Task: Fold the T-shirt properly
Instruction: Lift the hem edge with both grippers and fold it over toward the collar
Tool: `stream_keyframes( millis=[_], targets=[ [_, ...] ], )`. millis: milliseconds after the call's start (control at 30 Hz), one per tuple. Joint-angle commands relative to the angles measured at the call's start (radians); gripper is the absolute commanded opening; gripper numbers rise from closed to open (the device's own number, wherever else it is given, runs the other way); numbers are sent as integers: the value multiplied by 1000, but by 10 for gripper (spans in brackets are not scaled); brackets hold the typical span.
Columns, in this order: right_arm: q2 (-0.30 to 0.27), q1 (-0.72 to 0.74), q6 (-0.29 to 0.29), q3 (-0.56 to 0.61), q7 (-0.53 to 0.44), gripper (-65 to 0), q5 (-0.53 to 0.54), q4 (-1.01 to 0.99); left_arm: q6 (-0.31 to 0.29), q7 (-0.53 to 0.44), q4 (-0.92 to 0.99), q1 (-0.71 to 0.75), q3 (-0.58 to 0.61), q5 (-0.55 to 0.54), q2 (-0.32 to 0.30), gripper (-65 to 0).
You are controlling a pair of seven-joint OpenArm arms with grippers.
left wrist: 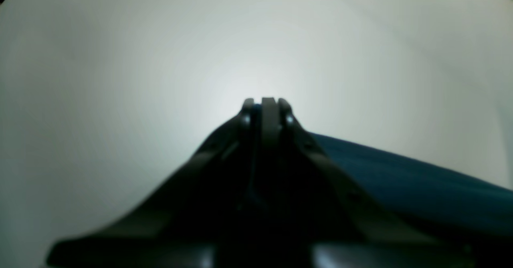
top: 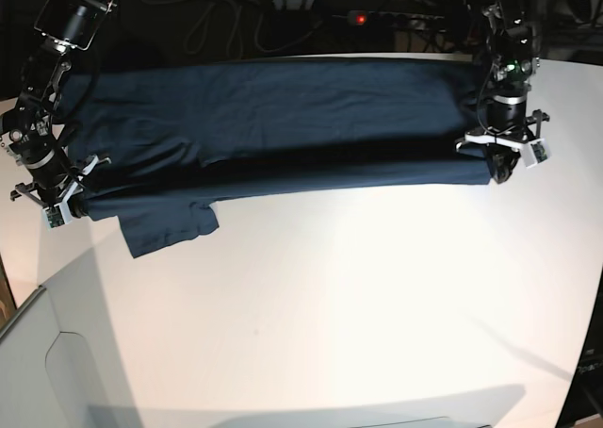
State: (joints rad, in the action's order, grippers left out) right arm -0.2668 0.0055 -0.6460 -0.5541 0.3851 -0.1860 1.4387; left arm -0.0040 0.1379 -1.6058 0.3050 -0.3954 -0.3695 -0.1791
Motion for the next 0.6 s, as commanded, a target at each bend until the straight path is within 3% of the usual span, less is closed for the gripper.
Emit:
stream_keyframes(
  millis=[0,133,267,567],
  targets=[
    [-21,-5,-5,-8,-18,-648,7,26,6,-30,-28,7,-9,-1,-9,-650],
    [-21,-51,-5,-4,-18,-648,7,95,8,-30,-57,41,-9,-3,-9,-650],
    [16,-69,-5,-5,-18,-648,7,150,8,-30,-67,52,-14,-3,5,-650],
    [19,-103,-5,-7,-18,-648,6,159,5,-28,-17,61,-29,-3,19,-650]
  ],
)
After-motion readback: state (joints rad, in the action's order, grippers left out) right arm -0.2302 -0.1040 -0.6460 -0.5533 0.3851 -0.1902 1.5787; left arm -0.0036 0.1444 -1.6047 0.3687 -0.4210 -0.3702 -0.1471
